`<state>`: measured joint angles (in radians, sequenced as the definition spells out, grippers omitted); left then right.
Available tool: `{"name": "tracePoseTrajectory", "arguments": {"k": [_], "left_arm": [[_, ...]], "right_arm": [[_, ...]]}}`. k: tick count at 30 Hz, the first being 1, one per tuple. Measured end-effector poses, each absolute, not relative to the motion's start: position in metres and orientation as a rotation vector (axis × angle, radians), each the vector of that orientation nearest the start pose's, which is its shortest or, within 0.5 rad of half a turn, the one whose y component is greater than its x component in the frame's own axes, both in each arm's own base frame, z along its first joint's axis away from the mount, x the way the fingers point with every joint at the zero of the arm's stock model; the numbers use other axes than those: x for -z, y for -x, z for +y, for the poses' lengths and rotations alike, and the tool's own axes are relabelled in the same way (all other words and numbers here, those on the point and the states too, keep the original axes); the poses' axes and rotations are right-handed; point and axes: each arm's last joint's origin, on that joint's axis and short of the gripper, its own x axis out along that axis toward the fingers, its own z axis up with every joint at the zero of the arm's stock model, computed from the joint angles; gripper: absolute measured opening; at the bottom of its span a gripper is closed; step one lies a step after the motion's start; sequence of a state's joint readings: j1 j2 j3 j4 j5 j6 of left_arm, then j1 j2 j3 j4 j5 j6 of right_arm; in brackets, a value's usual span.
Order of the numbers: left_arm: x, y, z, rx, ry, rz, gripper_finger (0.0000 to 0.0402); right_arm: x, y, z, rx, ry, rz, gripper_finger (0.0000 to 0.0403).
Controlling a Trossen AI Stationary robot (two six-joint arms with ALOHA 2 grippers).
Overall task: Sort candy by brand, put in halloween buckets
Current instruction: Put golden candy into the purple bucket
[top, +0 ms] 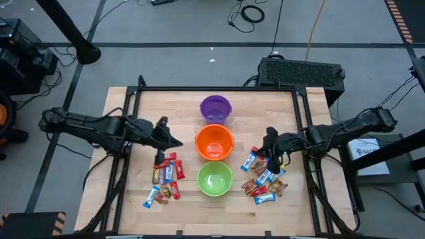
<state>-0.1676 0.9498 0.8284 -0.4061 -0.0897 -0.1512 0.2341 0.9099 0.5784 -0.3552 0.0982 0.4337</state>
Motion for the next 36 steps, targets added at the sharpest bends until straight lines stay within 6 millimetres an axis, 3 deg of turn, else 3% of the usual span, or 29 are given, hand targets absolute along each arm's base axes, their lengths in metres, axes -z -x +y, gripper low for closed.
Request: {"name": "tracePoseTrajectory", "arguments": {"k": [5, 11, 25, 36], "left_arm": [[-0.298, -0.205, -0.041, 0.048, 0.058, 0.507, 0.0002], [-0.296, -0.206, -0.045, -0.002, 0.026, 0.505, 0.0002], [-0.292, -0.21, -0.046, -0.002, -0.002, 0.524, 0.0002], [-0.29, -0.212, -0.047, -0.002, -0.011, 0.536, 0.0002]], "right_arm": [[-0.219, -0.173, 0.051, 0.009, -0.458, 0.793, 0.0], [-0.208, -0.157, 0.071, -0.02, -0.486, 0.982, 0.0009], [-0.19, -0.137, 0.112, -0.011, -0.589, 1.215, 0.0154], [-0.167, -0.127, 0.137, -0.01, -0.529, 1.398, 0.0171]]}}
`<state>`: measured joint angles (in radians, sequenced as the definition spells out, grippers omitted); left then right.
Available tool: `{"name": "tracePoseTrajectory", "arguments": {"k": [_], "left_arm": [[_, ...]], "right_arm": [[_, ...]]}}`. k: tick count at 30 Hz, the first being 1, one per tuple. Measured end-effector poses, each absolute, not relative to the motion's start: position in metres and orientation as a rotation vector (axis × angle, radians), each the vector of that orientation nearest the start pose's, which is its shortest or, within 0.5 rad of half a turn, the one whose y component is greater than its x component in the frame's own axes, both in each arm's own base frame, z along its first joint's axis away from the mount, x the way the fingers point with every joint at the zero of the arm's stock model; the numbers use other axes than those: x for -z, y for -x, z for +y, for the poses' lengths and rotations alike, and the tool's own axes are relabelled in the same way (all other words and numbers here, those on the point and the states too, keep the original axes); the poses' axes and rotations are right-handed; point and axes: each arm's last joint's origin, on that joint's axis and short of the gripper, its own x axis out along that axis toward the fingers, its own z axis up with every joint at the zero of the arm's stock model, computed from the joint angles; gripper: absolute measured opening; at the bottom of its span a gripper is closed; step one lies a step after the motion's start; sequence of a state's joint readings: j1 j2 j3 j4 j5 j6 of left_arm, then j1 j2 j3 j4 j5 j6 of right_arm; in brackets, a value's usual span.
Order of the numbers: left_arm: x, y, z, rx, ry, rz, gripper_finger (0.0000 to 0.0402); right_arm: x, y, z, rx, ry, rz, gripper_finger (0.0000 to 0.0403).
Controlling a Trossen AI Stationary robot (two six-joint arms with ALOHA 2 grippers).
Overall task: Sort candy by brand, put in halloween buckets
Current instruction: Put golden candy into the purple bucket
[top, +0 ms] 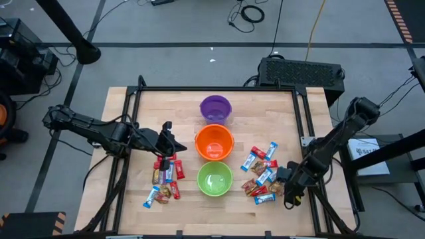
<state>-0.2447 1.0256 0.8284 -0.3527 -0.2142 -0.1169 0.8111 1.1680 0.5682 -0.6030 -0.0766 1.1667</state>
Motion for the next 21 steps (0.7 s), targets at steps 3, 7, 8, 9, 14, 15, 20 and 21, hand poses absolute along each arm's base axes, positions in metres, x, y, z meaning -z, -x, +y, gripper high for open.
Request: {"name": "tracePoseTrajectory", "arguments": {"k": [3, 7, 8, 9, 14, 15, 20, 21], "left_arm": [[-0.29, -0.212, -0.047, -0.002, -0.01, 0.536, 0.0002], [-0.29, -0.212, -0.047, -0.002, -0.01, 0.536, 0.0002], [-0.29, -0.212, -0.047, -0.002, -0.01, 0.536, 0.0002], [-0.29, -0.212, -0.047, -0.002, -0.01, 0.536, 0.0002], [-0.29, -0.212, -0.047, -0.002, -0.011, 0.536, 0.0002], [-0.29, -0.212, -0.047, -0.002, -0.011, 0.536, 0.0002], [-0.29, -0.212, -0.047, -0.001, -0.011, 0.536, 0.0002], [-0.29, -0.212, -0.047, -0.001, -0.011, 0.536, 0.0002]], "right_arm": [[-0.16, -0.128, 0.139, 0.017, -0.489, 1.428, 0.0171], [-0.152, -0.128, 0.139, 0.048, -0.428, 1.468, 0.0171], [-0.151, -0.128, 0.139, 0.056, -0.419, 1.477, 0.0171], [-0.15, -0.127, 0.139, 0.058, -0.417, 1.483, 0.0171], [-0.159, -0.129, 0.142, 0.061, -0.452, 1.48, 0.0168], [-0.163, -0.129, 0.143, 0.062, -0.449, 1.477, 0.0166], [-0.169, -0.125, 0.142, 0.124, -0.355, 1.463, 0.0155], [-0.168, -0.125, 0.142, 0.128, -0.33, 1.455, 0.0154]]}}
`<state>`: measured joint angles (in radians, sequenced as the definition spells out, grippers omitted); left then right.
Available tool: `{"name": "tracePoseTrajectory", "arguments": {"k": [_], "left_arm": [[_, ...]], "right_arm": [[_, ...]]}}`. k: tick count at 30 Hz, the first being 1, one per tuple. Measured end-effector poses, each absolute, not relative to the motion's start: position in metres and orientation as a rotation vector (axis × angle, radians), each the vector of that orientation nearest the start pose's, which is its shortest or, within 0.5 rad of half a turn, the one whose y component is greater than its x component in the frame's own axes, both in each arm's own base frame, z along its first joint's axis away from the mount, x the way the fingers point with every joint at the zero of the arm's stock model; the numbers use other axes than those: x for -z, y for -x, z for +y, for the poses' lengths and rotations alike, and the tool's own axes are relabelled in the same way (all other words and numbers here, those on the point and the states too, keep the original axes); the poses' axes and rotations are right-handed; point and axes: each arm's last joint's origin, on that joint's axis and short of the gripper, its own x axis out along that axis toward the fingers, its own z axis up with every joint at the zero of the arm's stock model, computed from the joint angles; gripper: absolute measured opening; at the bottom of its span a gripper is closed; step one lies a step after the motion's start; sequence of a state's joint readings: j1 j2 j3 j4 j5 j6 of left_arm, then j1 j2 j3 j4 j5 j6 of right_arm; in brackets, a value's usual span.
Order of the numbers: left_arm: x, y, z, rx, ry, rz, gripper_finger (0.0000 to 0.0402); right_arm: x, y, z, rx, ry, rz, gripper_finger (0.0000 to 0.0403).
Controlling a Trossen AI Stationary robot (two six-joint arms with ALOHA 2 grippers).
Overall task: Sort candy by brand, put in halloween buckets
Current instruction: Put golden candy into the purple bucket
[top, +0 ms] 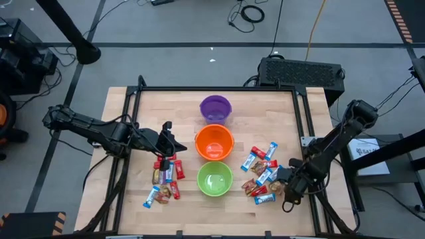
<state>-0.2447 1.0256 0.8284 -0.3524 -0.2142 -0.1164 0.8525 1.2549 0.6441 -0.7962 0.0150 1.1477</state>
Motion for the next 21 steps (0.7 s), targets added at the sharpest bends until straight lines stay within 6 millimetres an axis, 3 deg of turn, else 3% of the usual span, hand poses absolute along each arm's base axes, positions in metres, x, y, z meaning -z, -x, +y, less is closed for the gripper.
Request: {"name": "tracePoseTrajectory", "arguments": {"k": [14, 17, 21], "left_arm": [[-0.29, -0.212, -0.047, 0.003, -0.029, 0.536, 0.0002], [-0.29, -0.212, -0.047, 0.003, -0.028, 0.536, 0.0002], [-0.29, -0.212, -0.047, 0.003, -0.028, 0.536, 0.0002]], "right_arm": [[-0.138, -0.134, 0.156, 0.15, -0.204, 1.477, 0.015], [-0.134, -0.136, 0.159, 0.145, -0.206, 1.486, 0.0127], [-0.136, -0.136, 0.16, 0.13, -0.234, 1.489, 0.0068]]}}
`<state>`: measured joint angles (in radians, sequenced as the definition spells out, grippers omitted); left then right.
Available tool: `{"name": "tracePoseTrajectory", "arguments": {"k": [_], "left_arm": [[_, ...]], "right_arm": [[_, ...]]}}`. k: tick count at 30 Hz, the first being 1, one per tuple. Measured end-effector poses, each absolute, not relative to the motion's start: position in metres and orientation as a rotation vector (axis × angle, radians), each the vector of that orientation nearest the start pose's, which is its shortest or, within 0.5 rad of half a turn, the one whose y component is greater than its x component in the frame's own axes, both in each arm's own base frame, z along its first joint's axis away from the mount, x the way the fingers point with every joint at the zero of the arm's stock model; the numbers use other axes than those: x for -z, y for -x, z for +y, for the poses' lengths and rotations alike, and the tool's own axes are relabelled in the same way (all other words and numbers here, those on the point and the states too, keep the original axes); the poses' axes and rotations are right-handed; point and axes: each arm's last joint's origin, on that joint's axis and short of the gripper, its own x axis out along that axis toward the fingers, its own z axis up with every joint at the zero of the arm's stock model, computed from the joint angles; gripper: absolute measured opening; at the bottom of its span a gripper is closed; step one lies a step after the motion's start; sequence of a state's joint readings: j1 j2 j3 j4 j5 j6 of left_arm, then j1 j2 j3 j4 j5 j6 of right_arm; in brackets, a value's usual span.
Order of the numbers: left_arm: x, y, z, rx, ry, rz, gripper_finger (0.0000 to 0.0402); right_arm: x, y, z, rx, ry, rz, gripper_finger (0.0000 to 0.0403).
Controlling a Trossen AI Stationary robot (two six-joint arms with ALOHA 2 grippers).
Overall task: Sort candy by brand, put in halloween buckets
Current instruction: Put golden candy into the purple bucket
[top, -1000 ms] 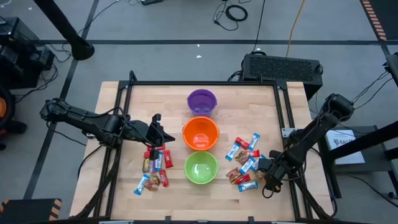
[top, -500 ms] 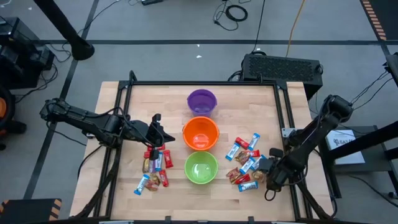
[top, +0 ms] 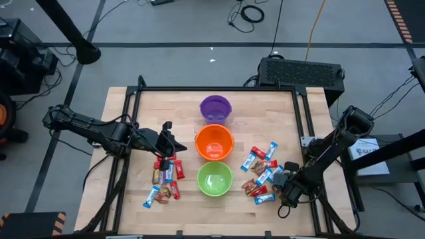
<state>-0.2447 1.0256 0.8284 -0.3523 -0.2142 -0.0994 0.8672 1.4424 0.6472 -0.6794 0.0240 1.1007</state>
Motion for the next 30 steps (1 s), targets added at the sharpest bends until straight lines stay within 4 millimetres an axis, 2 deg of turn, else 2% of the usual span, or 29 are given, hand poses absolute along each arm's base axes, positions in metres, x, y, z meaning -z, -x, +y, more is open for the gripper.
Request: {"name": "tracePoseTrajectory", "arguments": {"k": [4, 10, 14, 18, 23, 30], "left_arm": [[-0.29, -0.212, -0.047, 0.003, -0.028, 0.535, 0.0002], [-0.29, -0.212, -0.047, 0.004, -0.027, 0.529, 0.0002], [-0.29, -0.212, -0.047, 0.004, -0.027, 0.529, 0.0002], [-0.291, -0.212, -0.047, 0.002, -0.027, 0.528, 0.0002], [-0.294, -0.214, -0.046, -0.016, -0.052, 0.488, 0.0002], [-0.297, -0.216, -0.047, -0.015, -0.052, 0.453, 0.0002]], "right_arm": [[-0.144, -0.134, 0.158, 0.094, -0.279, 1.488, 0.0011], [-0.162, -0.133, 0.155, 0.072, -0.361, 1.387, 0.0013], [-0.179, -0.138, 0.148, 0.085, -0.354, 1.158, 0.0003], [-0.2, -0.145, 0.137, 0.135, -0.29, 0.845, 0.0003], [-0.234, -0.156, 0.124, 0.238, -0.139, 0.446, 0.0002], [-0.292, -0.167, 0.109, 0.233, 0.145, 0.096, 0.0002]]}}
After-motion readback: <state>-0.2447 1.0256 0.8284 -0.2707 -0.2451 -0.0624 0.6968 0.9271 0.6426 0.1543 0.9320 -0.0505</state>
